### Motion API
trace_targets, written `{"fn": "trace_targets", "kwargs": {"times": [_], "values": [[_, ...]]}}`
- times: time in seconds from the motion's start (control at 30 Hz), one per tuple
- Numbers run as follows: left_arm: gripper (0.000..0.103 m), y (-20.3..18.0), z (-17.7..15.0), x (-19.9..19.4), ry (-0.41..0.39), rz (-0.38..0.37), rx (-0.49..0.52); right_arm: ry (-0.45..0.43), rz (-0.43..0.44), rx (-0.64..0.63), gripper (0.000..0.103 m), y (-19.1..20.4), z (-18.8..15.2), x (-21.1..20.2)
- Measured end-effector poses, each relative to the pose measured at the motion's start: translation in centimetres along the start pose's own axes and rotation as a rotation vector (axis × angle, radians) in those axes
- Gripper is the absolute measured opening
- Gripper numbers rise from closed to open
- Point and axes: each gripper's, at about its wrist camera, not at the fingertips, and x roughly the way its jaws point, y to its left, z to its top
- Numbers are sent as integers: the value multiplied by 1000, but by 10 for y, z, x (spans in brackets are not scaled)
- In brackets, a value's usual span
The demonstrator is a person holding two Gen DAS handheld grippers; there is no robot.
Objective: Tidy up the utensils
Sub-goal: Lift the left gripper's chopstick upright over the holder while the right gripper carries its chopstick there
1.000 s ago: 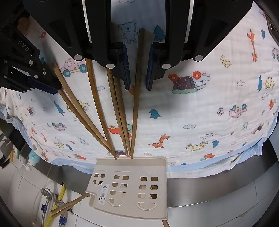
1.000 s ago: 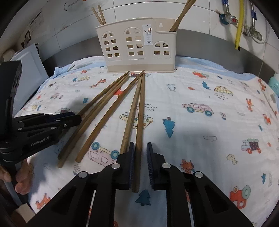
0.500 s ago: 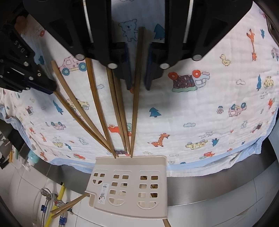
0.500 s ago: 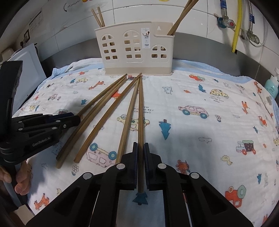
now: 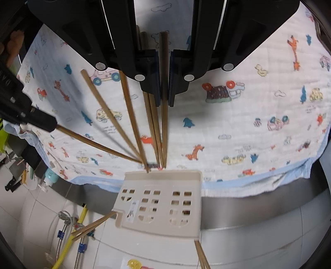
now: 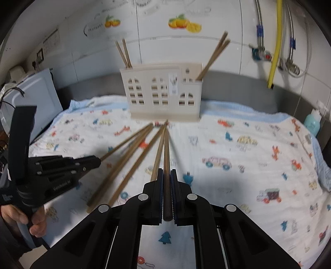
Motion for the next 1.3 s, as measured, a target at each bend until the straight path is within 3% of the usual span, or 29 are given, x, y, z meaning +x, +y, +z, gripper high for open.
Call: {"fn": "trace_targets", "kwargs": {"times": [0.43, 0.7, 1.03, 1.3], "values": [[6, -4, 18, -47, -95, -22, 50, -91, 65, -21, 7, 0, 45, -42], [6, -2, 36, -65, -148, -32, 56, -144, 61, -60, 7, 1, 72, -64], [6, -7, 63, -79, -192, -24, 94, -151, 49, -94, 7, -11, 110, -73], [5, -12, 103, -94, -237, -7, 135, -72, 23, -151, 7, -28, 147, -67]]}}
